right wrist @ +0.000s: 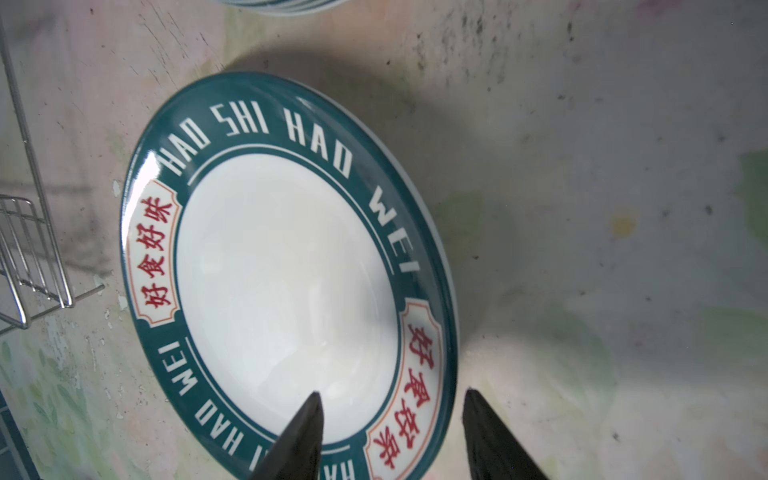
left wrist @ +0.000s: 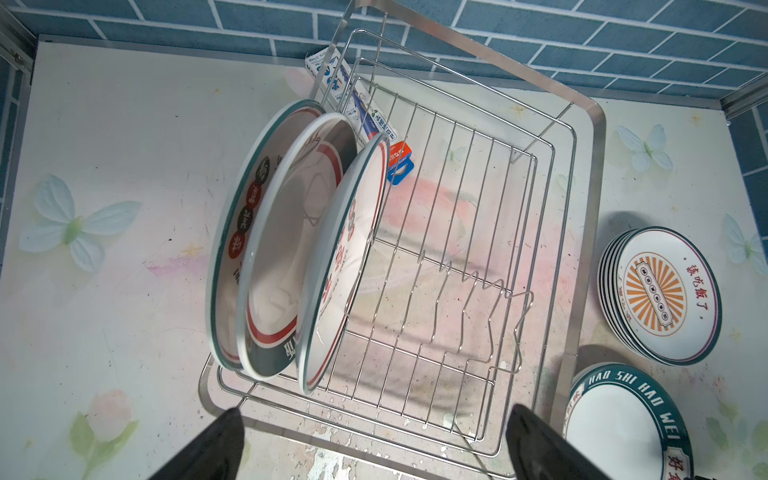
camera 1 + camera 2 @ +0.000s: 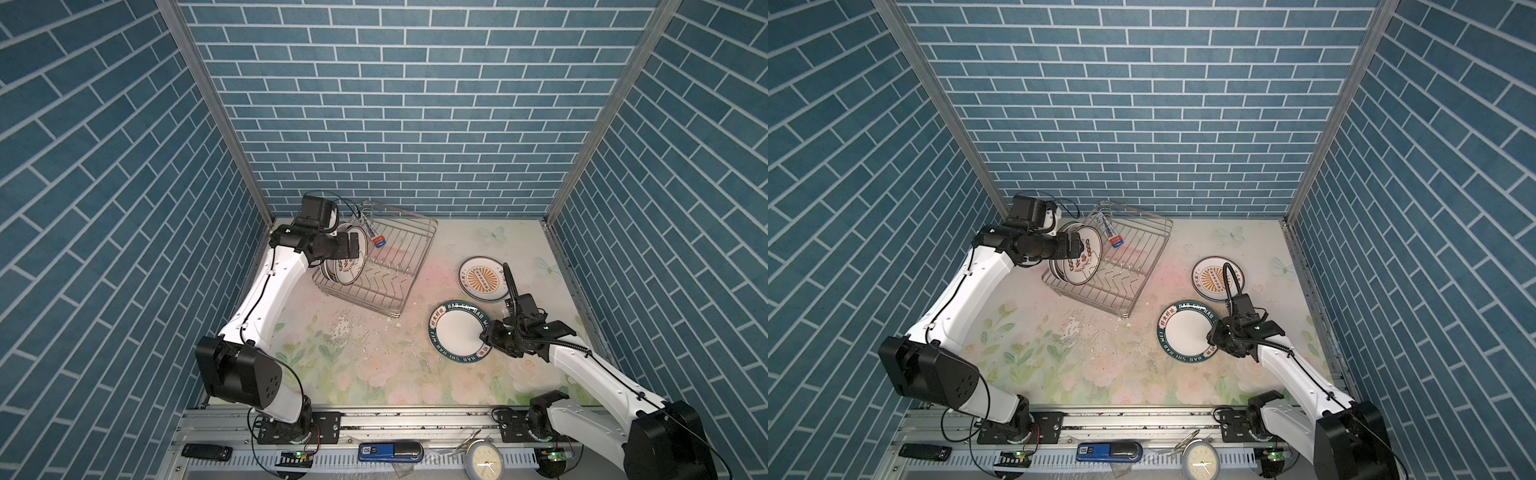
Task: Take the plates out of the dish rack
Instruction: 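Open the right gripper off the plate rim while the left gripper moves toward the rack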
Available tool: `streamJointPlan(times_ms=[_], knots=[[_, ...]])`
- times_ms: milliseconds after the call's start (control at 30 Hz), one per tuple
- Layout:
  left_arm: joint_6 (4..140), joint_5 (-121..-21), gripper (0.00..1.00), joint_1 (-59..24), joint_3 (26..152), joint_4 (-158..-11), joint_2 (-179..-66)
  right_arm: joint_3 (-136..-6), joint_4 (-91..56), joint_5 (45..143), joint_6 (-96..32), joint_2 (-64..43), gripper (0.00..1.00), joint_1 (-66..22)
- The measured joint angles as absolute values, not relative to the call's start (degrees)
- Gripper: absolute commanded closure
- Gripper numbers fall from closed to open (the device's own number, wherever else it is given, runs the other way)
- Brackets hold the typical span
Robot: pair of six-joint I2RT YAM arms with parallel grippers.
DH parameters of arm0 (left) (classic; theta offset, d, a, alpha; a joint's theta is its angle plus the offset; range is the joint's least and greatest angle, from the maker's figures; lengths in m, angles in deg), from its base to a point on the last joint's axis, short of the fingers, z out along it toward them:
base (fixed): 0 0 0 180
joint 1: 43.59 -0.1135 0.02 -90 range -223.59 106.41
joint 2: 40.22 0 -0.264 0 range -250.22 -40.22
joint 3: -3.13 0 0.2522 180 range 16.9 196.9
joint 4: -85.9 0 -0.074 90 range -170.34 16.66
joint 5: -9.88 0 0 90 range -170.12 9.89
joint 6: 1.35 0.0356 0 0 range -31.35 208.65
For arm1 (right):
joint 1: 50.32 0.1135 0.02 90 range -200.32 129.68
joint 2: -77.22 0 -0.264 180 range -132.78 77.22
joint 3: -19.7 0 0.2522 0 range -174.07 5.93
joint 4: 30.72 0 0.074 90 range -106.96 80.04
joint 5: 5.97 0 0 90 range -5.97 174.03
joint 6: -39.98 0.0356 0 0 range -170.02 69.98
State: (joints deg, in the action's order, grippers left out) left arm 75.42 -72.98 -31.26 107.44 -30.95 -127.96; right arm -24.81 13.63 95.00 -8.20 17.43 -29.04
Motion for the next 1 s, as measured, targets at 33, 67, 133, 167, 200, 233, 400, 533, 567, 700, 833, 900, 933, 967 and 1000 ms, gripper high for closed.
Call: streamJointPlan(times_ms=[33, 67, 133, 167, 200, 233, 400, 533, 567, 700, 833, 900, 933, 967, 1000], knots=[[75.4, -73.0, 0.01, -31.3, 107.4, -30.9, -128.0, -25.1, 13.9, 95.0, -8.4, 17.1, 0.44, -28.9], [75.4, -72.9, 0.01, -31.3, 107.4, -30.9, -128.0, -25.4, 14.1, 95.0, -8.5, 16.9, 0.44, -28.8], [75.6, -72.9, 0.01, -31.3, 107.4, -30.9, -128.0, -25.8, 14.2, 94.7, -8.6, 16.7, 0.43, -28.6], [75.7, -72.8, 0.01, -31.3, 107.4, -30.9, -128.0, -26.1, 14.5, 94.3, -8.6, 16.7, 0.43, -28.4], [75.7, -72.7, 0.01, -31.3, 107.4, -30.9, -128.0, -26.4, 14.8, 93.9, -8.7, 16.7, 0.42, -28.3], [75.9, -72.6, 0.01, -31.3, 107.4, -30.9, -128.0, -26.8, 15.2, 93.2, -9.0, 16.7, 0.41, -28.0], [76.7, -72.5, 0.01, -31.3, 107.4, -30.8, -128.0, -29.7, 17.8, 89.1, -10.4, 16.9, 0.31, -27.5], [77.3, -72.5, 0.01, -31.3, 107.5, -30.7, -128.8, -32.4, 18.9, 86.4, -11.7, 17.6, 0.2, -27.4], [77.4, -72.5, 0.01, -31.3, 107.5, -30.7, -129.2, -33.0, 18.9, 86.0, -12.0, 17.7, 0.19, -27.4], [78.0, -72.5, 0.01, -31.3, 107.5, -30.7, -131.0, -33.6, 18.6, 84.8, -12.7, 18.4, 0.05, -27.4], [78.7, -72.6, 0.01, -31.2, 107.5, -30.8, -131.6, -33.5, 17.8, 84.4, -13.0, 20.2, 0.01, -27.4], [79.0, -72.6, 0.01, -31.2, 107.5, -30.8, -131.9, -33.2, 16.7, 84.5, -13.0, 21.9, 0.01, -27.4], [79.1, -72.6, 0.01, -31.1, 107.8, -30.7, -132.4, -32.7, 15.6, 84.8, -13.0, 23.2, 0.01, -27.4], [79.2, -72.6, 0.01, -31.0, 108.2, -30.5, -133.1, -32.0, 14.6, 85.0, -12.9, 24.7, 0.01, -27.4], [79.3, -72.6, 0.01, -31.0, 108.8, -30.5, -134.0, -31.4, 13.9, 85.2, -12.9, 26.1, 0.01, -27.4]])
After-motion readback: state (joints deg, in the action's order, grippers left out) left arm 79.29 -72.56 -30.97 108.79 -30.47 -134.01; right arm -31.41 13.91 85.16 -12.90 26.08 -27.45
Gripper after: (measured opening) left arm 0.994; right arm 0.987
